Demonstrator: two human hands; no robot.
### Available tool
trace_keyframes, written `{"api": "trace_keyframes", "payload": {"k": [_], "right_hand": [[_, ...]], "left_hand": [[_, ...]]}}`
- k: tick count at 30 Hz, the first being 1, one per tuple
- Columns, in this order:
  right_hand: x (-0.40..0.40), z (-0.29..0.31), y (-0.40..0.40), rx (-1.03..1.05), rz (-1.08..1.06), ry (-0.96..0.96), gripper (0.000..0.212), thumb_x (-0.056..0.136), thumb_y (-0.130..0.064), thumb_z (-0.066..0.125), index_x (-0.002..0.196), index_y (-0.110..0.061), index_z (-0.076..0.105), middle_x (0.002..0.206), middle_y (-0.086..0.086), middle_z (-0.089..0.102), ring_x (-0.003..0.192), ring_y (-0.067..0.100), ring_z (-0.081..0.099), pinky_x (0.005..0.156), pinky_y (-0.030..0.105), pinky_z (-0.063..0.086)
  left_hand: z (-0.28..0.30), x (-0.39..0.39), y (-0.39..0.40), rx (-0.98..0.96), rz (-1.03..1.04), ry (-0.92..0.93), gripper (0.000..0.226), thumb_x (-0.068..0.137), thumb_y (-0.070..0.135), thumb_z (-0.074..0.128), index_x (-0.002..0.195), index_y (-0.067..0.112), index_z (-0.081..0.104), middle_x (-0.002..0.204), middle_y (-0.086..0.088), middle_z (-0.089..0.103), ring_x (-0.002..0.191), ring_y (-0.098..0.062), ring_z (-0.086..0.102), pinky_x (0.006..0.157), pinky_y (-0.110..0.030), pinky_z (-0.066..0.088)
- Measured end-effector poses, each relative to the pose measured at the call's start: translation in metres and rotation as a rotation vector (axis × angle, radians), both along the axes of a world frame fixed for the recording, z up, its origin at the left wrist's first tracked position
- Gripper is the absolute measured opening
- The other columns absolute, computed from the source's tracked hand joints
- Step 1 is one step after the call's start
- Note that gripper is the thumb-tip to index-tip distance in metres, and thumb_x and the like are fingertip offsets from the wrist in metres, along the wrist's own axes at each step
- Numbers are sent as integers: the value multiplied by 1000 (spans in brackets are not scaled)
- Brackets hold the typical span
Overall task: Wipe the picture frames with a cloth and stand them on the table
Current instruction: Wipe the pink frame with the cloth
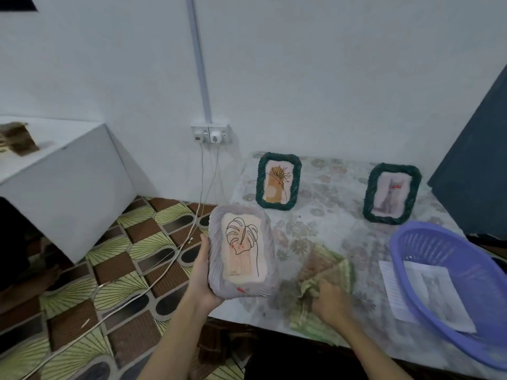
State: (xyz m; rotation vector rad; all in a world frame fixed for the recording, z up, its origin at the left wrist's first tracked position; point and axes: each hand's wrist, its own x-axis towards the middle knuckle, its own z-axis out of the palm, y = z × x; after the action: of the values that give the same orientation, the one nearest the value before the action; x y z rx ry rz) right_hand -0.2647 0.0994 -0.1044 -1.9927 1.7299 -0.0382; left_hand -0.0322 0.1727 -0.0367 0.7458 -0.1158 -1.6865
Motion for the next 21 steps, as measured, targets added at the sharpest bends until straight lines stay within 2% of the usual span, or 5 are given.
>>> {"api": "trace_keyframes", "payload": {"k": [5, 9, 14, 18, 21], "right_hand": [[-23, 85, -6, 55, -425, -911, 16, 90, -8, 53, 75, -10, 53, 73, 8, 55, 74, 24, 54, 58, 30, 39], [-40, 187, 16, 137, -246, -1428, 9, 85, -20, 58, 81, -17, 51, 74, -2, 66, 68, 13, 64, 62, 29, 50], [-42, 232, 59, -254, 39, -1188, 15, 88, -19, 59, 92, -31, 51, 88, -15, 63, 80, -4, 61, 68, 18, 51], [-55, 232, 69, -639, -65, -1109, 41, 80, -16, 69, 108, -30, 42, 111, 1, 57, 101, 14, 58, 84, 29, 48], [-69, 243, 76, -835, -249, -1084, 23, 87, -15, 61, 107, -13, 50, 91, -2, 59, 84, 14, 57, 70, 27, 45]], "left_hand": [[44, -16, 1, -75, -33, -42, 64, 83, 63, 44, 121, 15, 65, 122, -16, 63, 109, -37, 60, 92, -52, 47], [88, -45, 2, -185, -53, -84, 63, 81, 62, 44, 110, 13, 71, 119, -16, 65, 105, -35, 64, 92, -50, 48], [148, -97, 11, -348, -104, -103, 66, 84, 62, 40, 109, 10, 71, 115, -18, 67, 99, -34, 67, 81, -50, 56], [169, -123, 22, -440, -102, -131, 65, 86, 60, 38, 117, 11, 67, 115, -16, 67, 101, -33, 66, 86, -49, 52], [172, -138, 28, -452, -134, -134, 64, 84, 61, 40, 109, 12, 72, 114, -15, 68, 102, -32, 66, 88, -48, 53]]}}
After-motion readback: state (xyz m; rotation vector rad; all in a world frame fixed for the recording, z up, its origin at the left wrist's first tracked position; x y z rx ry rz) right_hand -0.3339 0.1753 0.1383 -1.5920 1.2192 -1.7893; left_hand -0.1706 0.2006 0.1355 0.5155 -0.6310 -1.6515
